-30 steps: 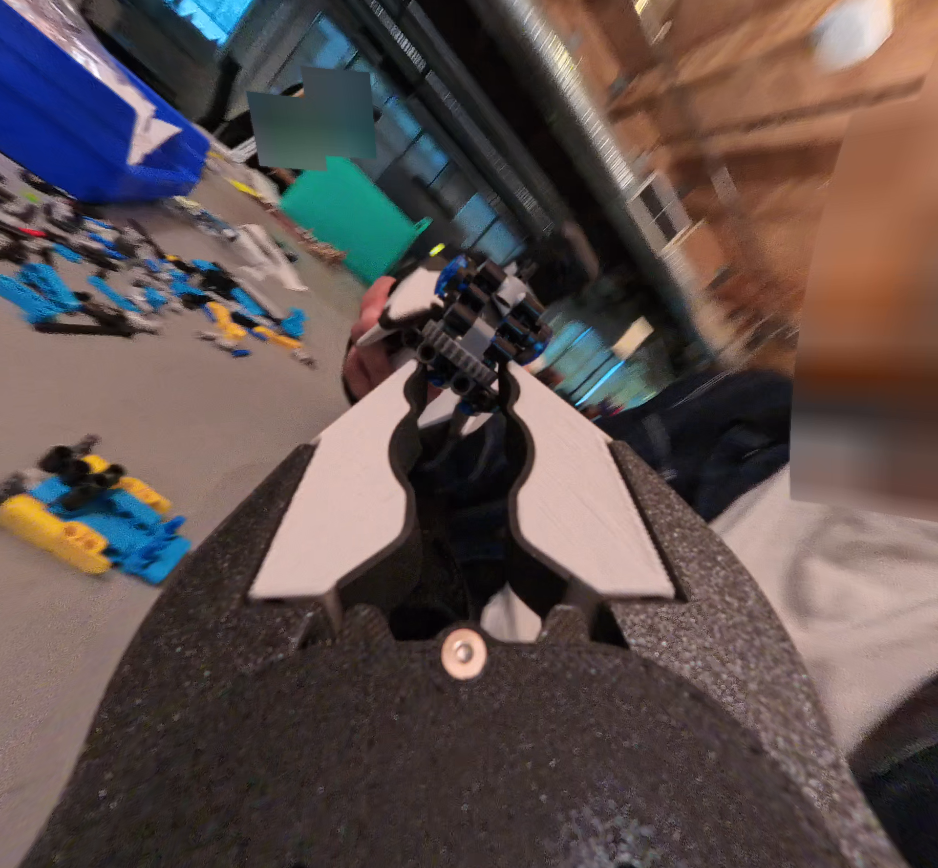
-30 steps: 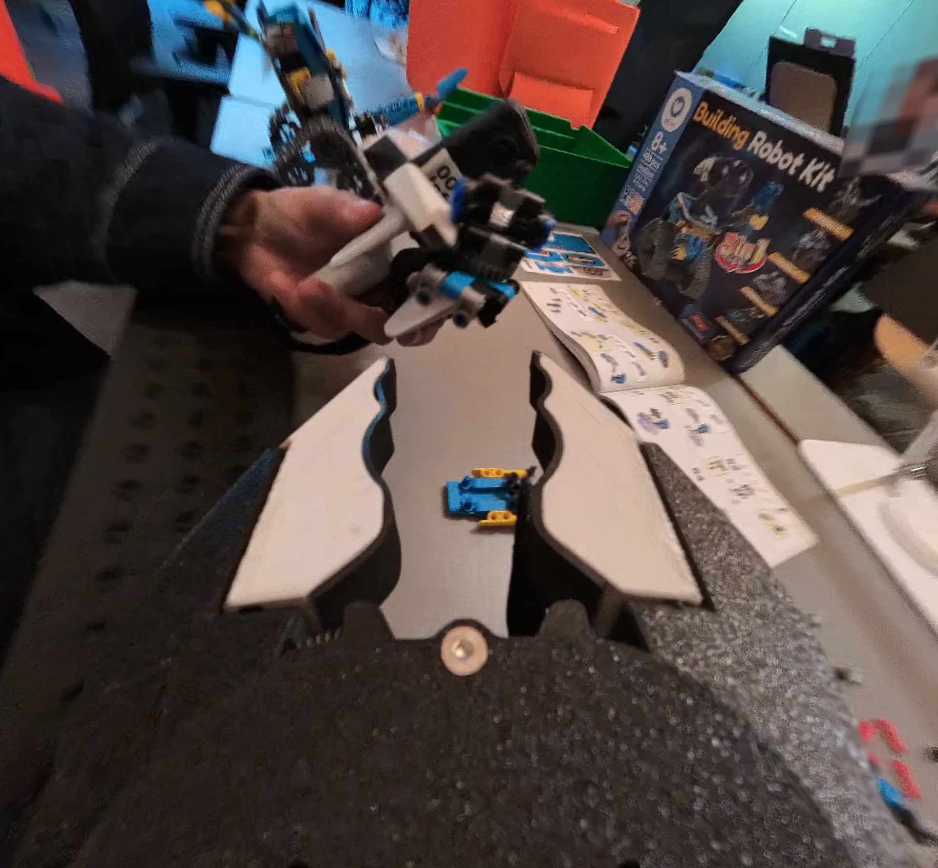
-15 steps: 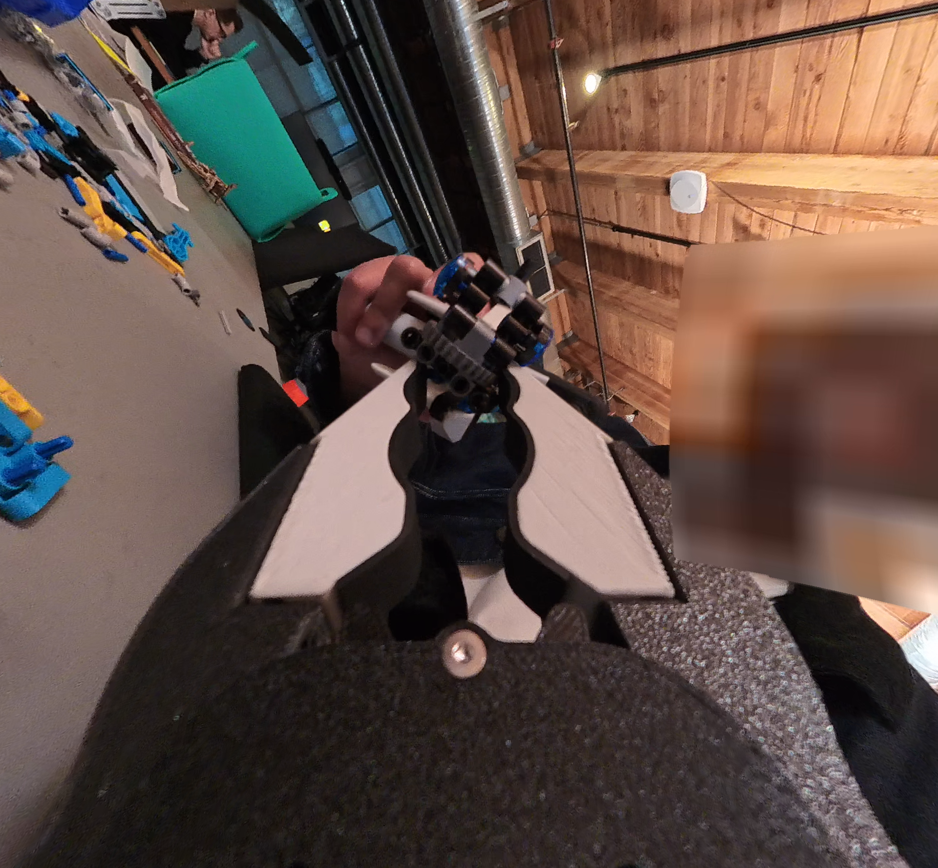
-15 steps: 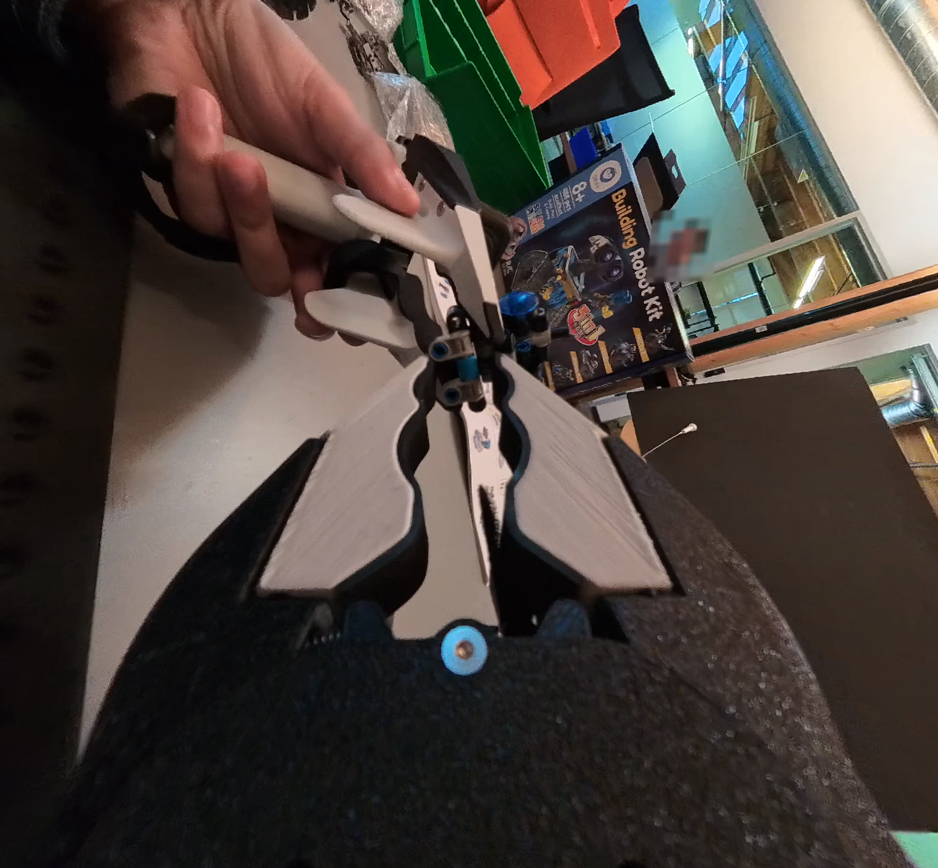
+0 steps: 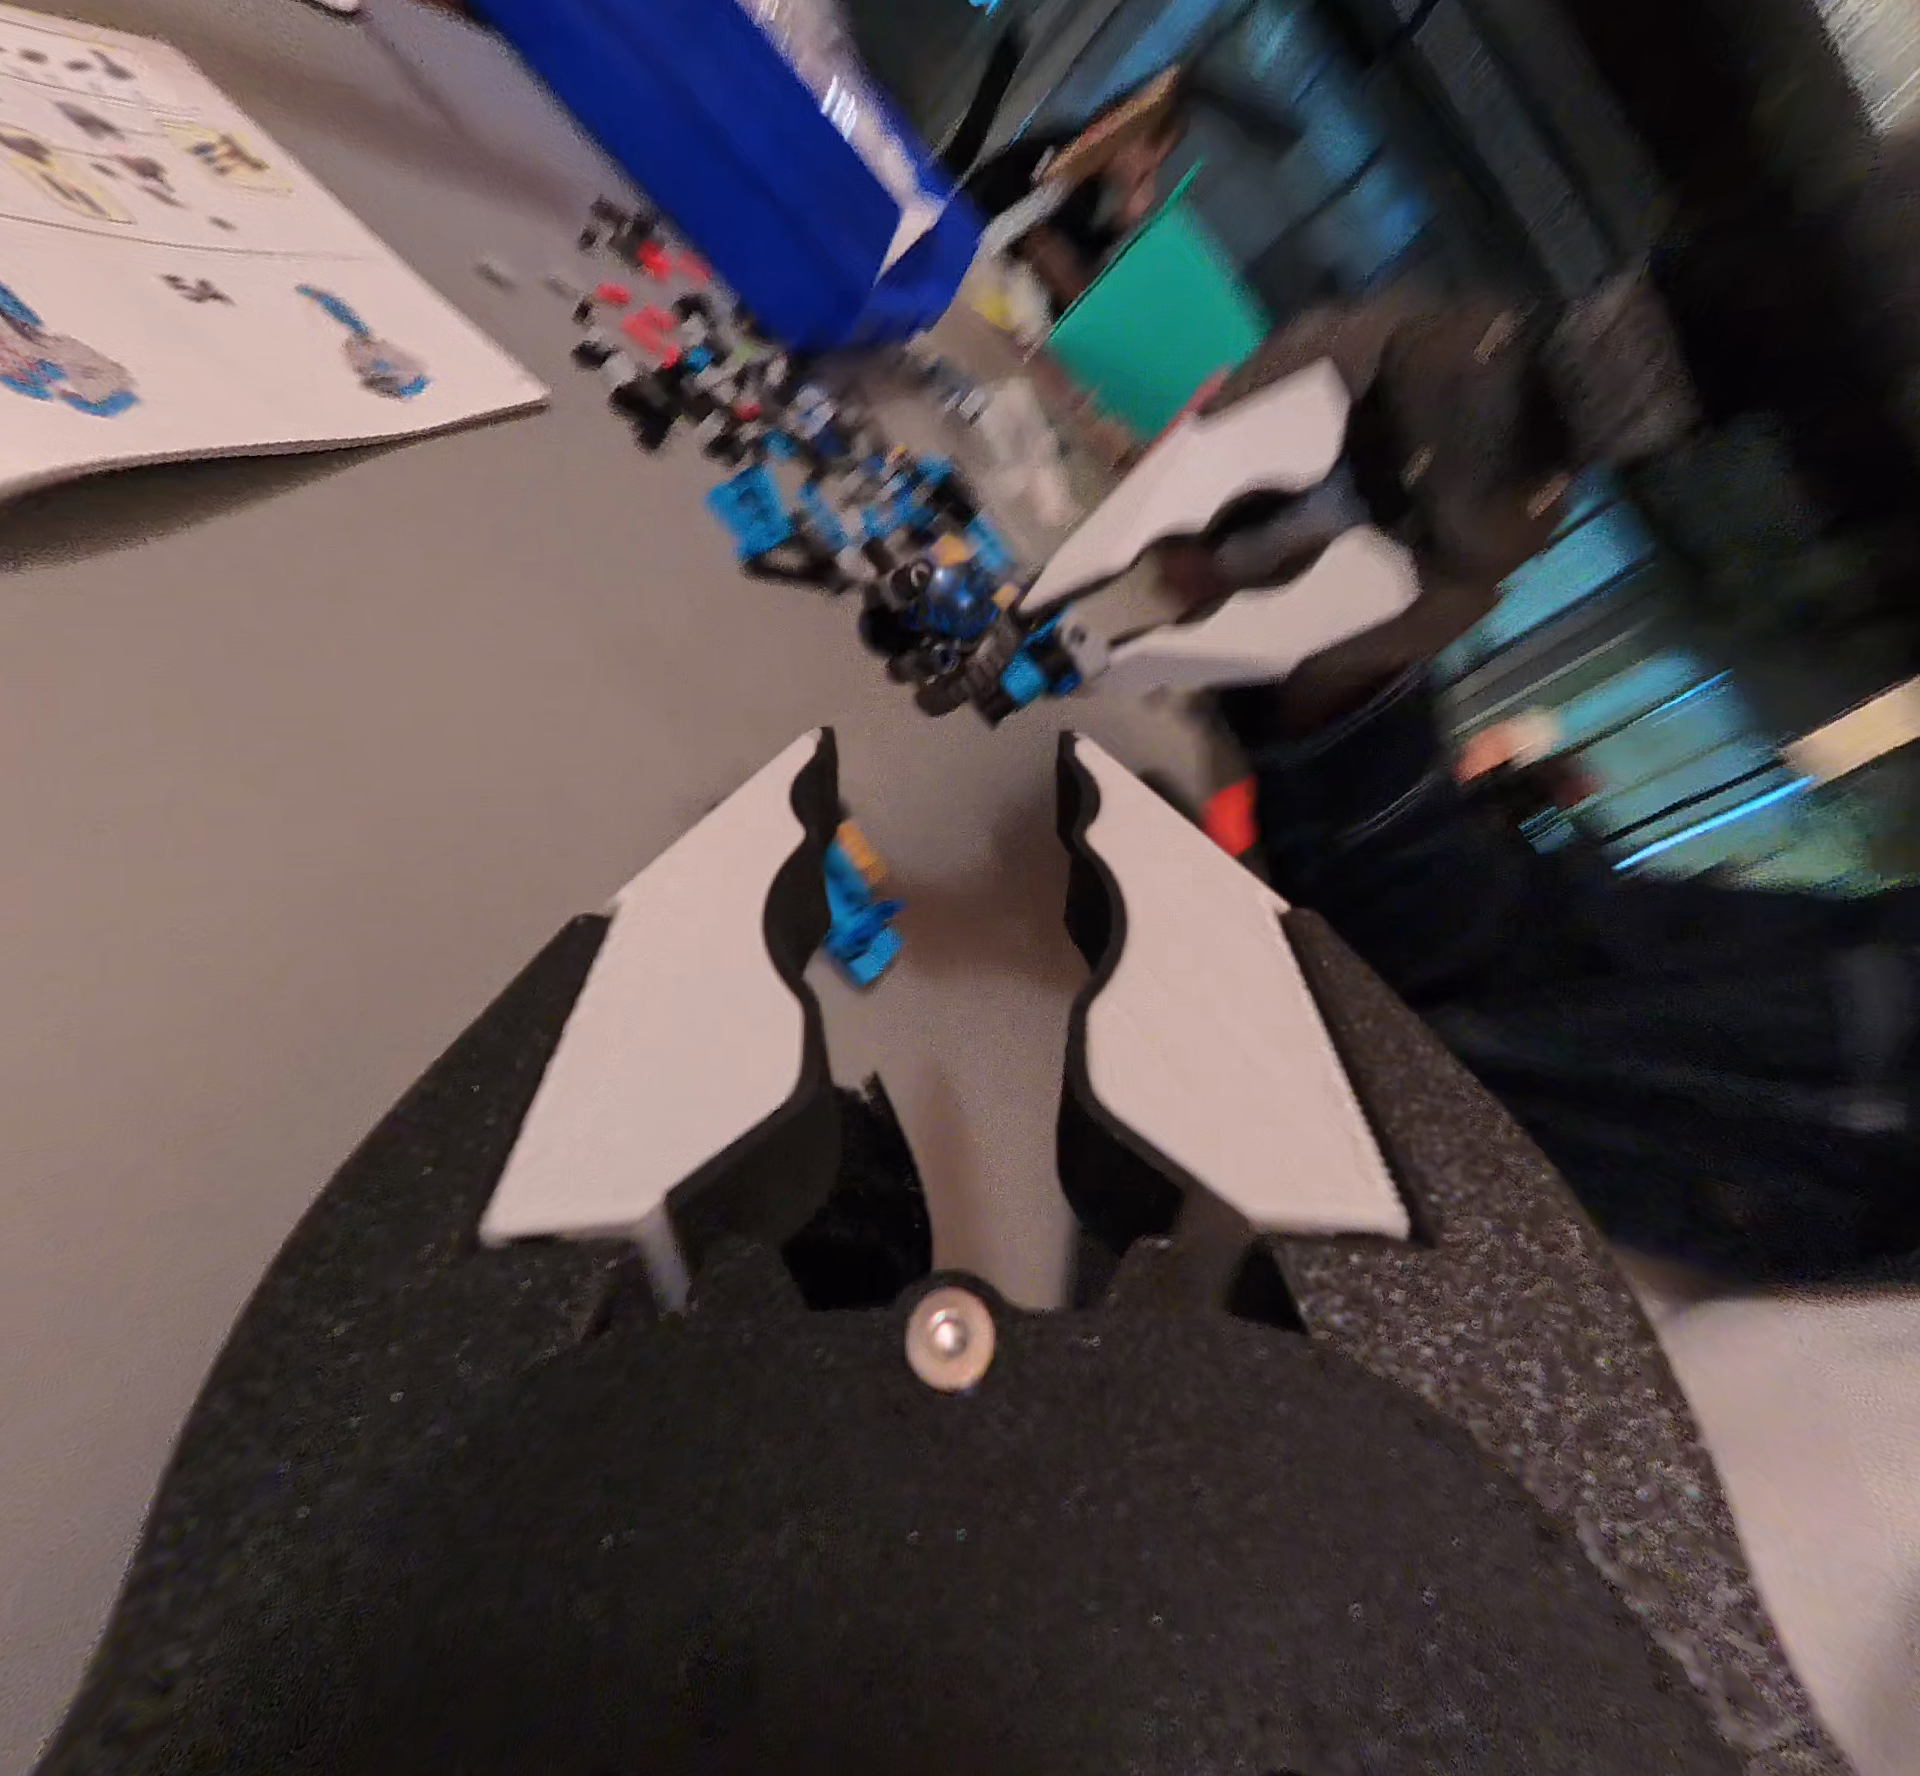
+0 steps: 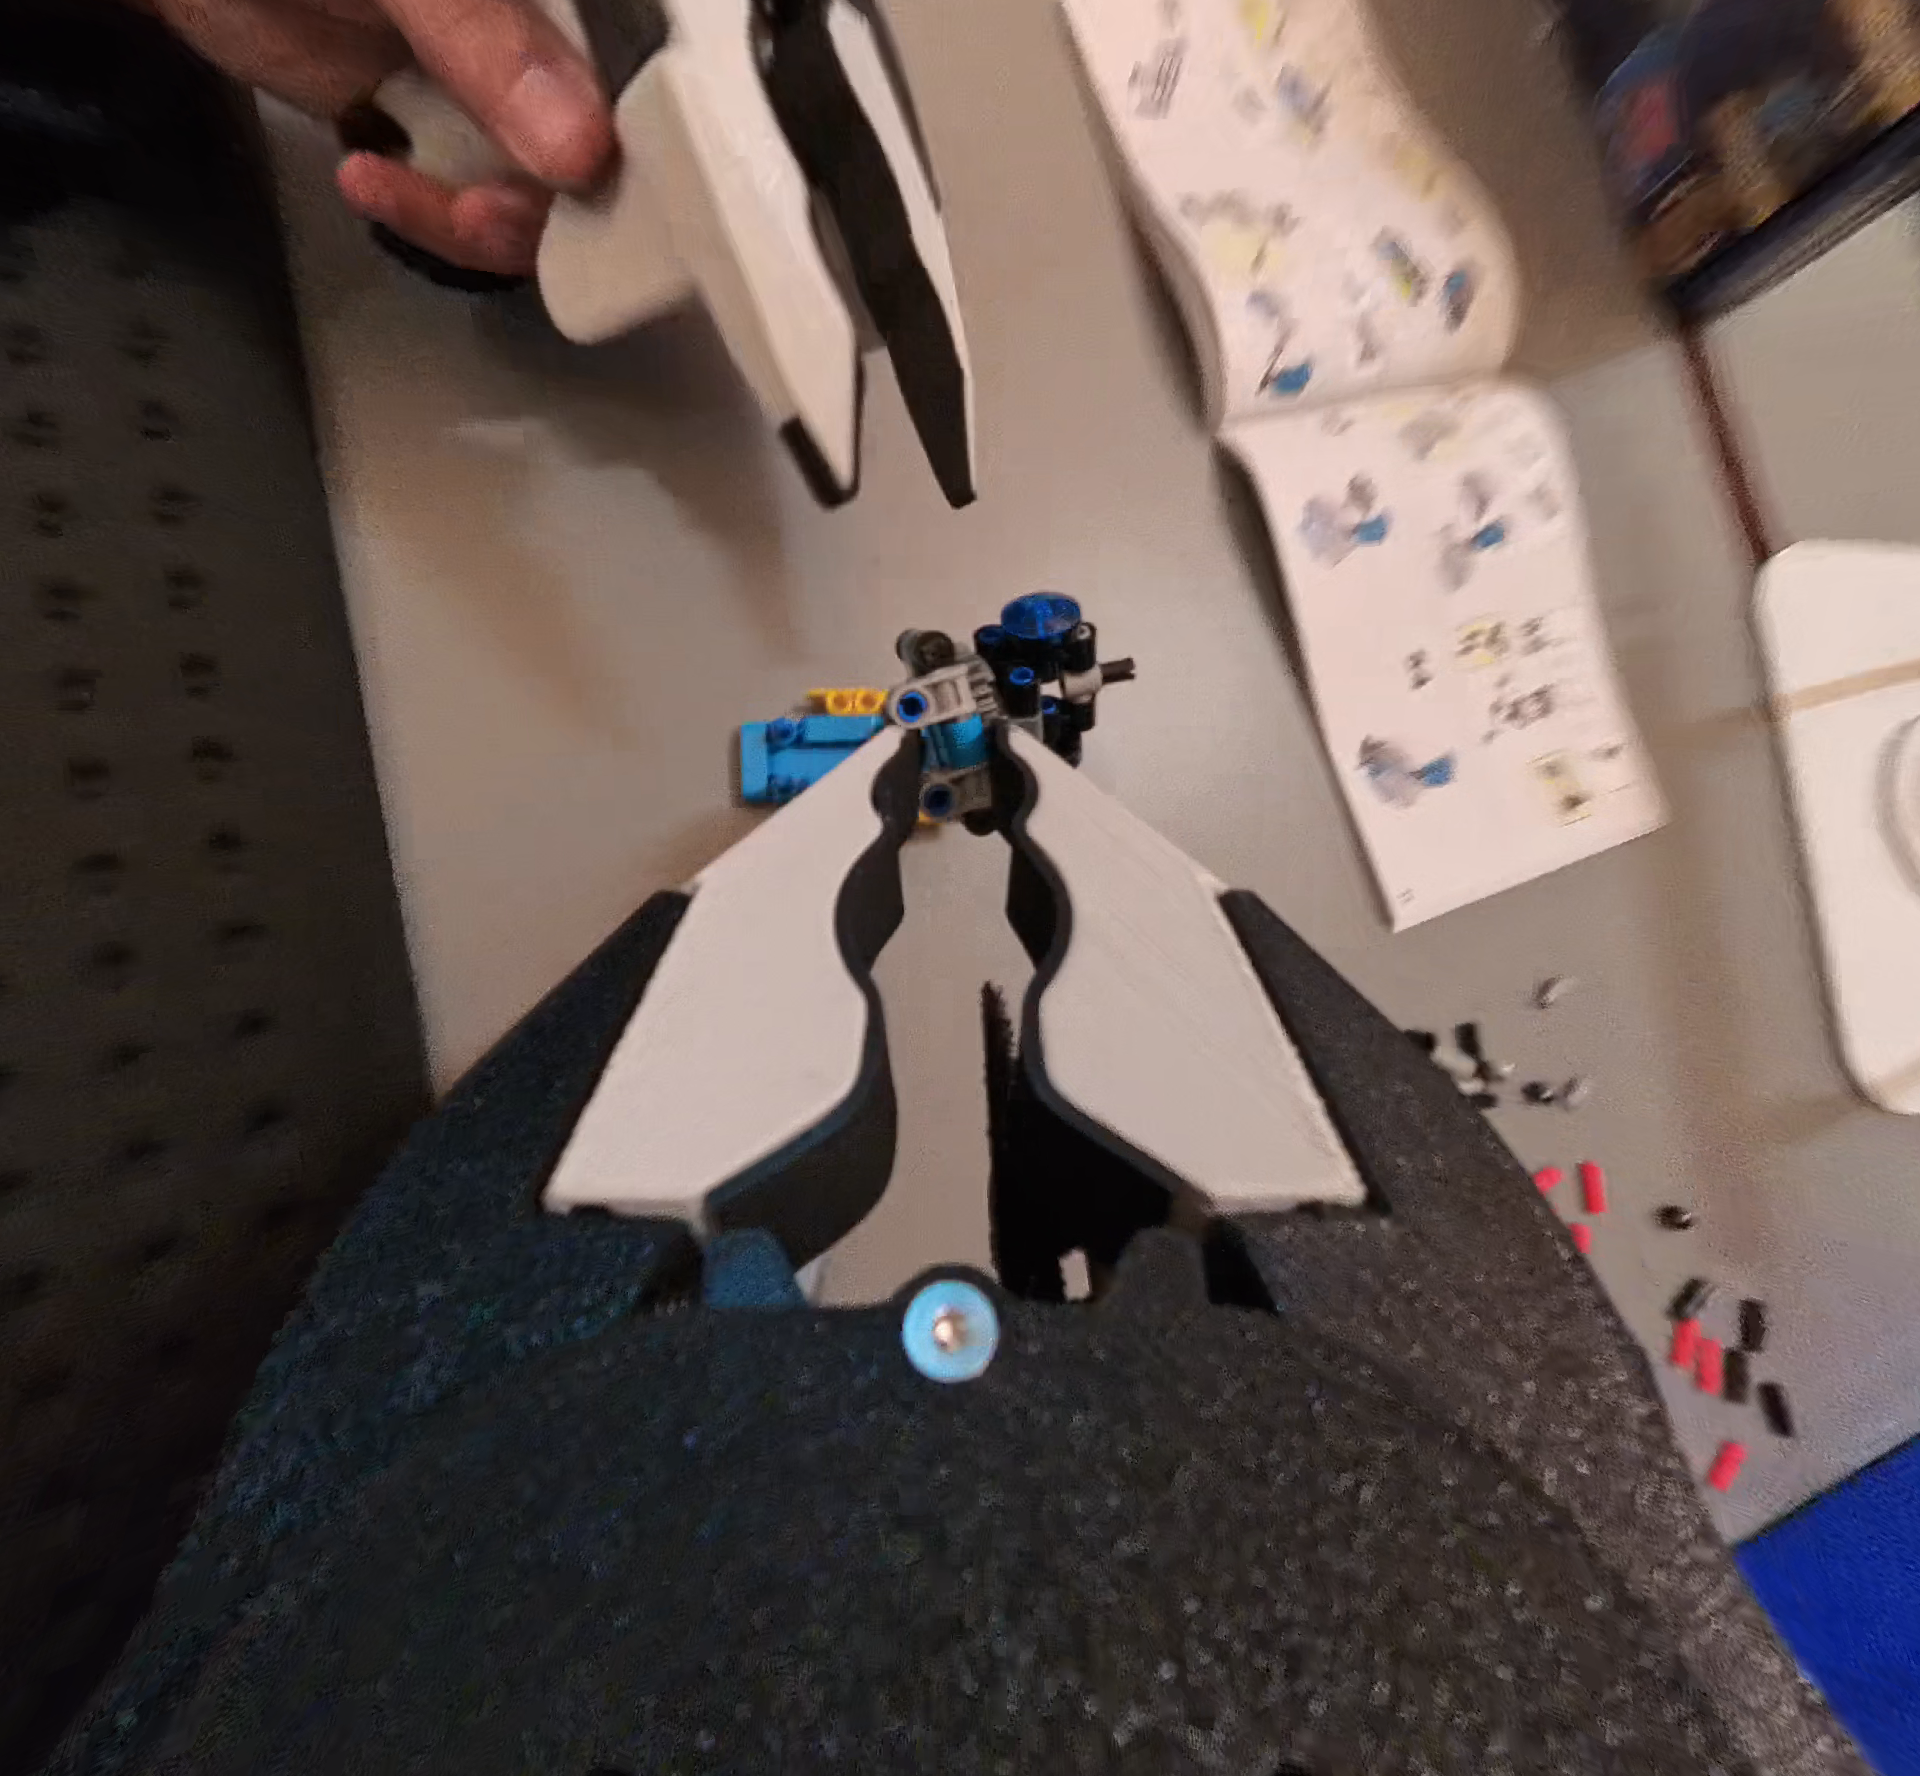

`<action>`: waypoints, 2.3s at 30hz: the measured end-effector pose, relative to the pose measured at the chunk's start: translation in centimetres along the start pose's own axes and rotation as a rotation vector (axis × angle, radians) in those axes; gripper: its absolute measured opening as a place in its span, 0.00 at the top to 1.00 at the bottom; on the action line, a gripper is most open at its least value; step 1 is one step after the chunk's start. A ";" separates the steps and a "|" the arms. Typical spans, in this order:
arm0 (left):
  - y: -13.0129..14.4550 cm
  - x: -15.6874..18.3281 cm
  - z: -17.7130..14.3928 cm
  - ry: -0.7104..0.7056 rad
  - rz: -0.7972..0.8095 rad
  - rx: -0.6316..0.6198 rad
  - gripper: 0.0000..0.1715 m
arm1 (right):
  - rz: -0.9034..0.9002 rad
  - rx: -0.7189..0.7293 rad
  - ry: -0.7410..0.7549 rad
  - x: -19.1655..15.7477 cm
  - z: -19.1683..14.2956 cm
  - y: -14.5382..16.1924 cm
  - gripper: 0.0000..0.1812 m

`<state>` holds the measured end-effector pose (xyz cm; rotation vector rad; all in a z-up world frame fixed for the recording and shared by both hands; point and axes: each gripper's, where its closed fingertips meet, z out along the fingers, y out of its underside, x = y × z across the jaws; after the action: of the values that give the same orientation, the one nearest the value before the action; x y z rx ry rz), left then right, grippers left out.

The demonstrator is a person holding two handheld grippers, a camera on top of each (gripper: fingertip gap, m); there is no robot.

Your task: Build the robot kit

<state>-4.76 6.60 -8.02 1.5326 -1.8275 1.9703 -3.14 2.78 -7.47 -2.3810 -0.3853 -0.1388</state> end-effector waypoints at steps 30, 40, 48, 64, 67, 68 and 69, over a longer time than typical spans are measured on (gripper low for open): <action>2.4 -3.5 3.8 -0.064 0.699 -0.360 0.96 | 0.037 -0.265 -0.091 0.3 4.0 2.0 0.89; 1.5 -3.4 3.5 0.012 0.599 -0.335 0.96 | 0.166 0.275 -0.062 1.0 2.6 1.6 0.84; 1.8 -3.3 3.7 -0.006 0.620 -0.339 0.96 | 0.181 0.237 -0.041 1.3 3.4 2.7 0.96; 2.1 -3.0 3.8 -0.020 0.711 -0.336 0.96 | 0.245 0.227 -0.122 0.6 3.8 3.3 0.96; 2.1 -2.9 3.6 -0.016 0.714 -0.327 0.96 | 0.231 0.236 -0.110 0.6 3.7 3.1 0.96; 2.0 -2.9 3.5 -0.021 0.714 -0.321 0.96 | 0.225 0.240 -0.098 0.6 3.7 2.9 0.96; 1.9 -2.9 3.4 -0.027 0.712 -0.316 0.96 | 0.217 0.242 -0.082 0.7 3.7 2.8 0.96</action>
<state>-2.39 4.96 -11.97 0.8845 -2.8025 1.7162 -1.60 3.43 -11.84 -2.1757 -0.1686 0.1003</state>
